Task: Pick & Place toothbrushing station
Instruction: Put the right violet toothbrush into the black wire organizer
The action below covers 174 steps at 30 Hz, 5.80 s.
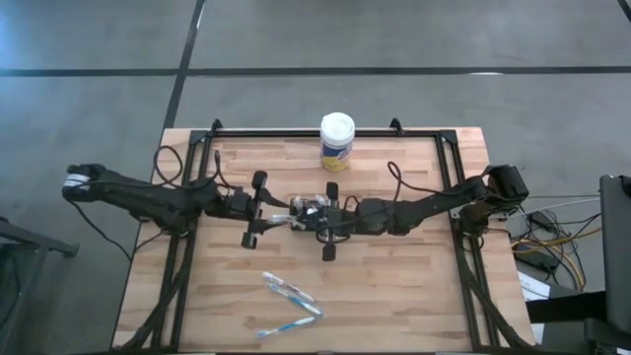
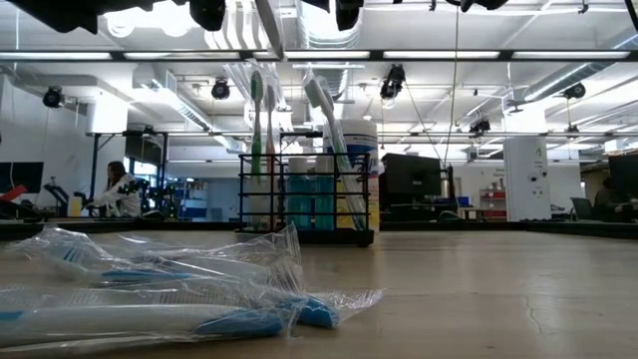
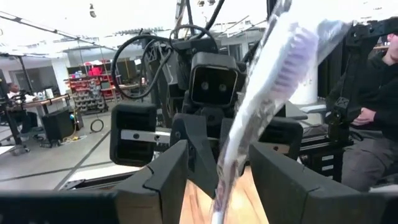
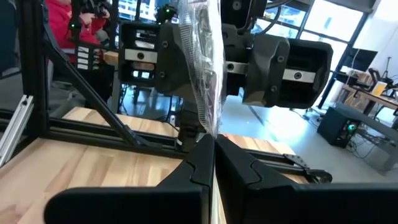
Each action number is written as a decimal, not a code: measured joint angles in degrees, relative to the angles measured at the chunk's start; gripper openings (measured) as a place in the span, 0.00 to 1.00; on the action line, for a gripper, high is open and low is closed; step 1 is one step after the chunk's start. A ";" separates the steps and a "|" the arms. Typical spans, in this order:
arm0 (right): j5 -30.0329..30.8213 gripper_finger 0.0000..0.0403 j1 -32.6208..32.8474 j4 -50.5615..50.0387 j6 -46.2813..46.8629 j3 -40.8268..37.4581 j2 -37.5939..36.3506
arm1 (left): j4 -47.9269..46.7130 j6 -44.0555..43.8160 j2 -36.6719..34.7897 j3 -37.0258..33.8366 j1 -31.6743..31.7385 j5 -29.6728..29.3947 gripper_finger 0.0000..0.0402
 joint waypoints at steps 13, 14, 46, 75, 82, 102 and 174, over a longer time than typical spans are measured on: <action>-0.35 0.02 0.00 -0.13 0.32 0.04 0.00 | -0.08 3.17 0.61 0.56 0.00 4.26 0.05; -0.33 0.02 0.00 -0.23 0.70 0.04 0.00 | -0.13 3.18 0.61 0.56 0.00 4.31 0.06; -5.77 0.02 0.82 -7.79 5.22 -29.63 -48.97 | -38.64 -0.35 -53.22 -13.59 0.00 -7.79 0.05; 3.16 0.02 0.74 -9.88 12.82 -60.63 -90.75 | -34.56 -3.64 -54.81 -23.45 0.11 -12.15 0.05; 3.83 0.02 0.74 -9.92 12.06 -60.63 -90.53 | -28.64 0.42 -49.89 -18.86 0.31 -12.92 0.05; 6.21 0.02 0.74 -9.90 11.15 -60.61 -90.16 | -15.23 -0.76 -10.81 -6.27 20.82 11.38 0.05; 6.19 0.02 0.74 -10.61 11.50 -60.57 -89.50 | 4.47 -0.98 20.66 -8.25 23.37 19.08 0.48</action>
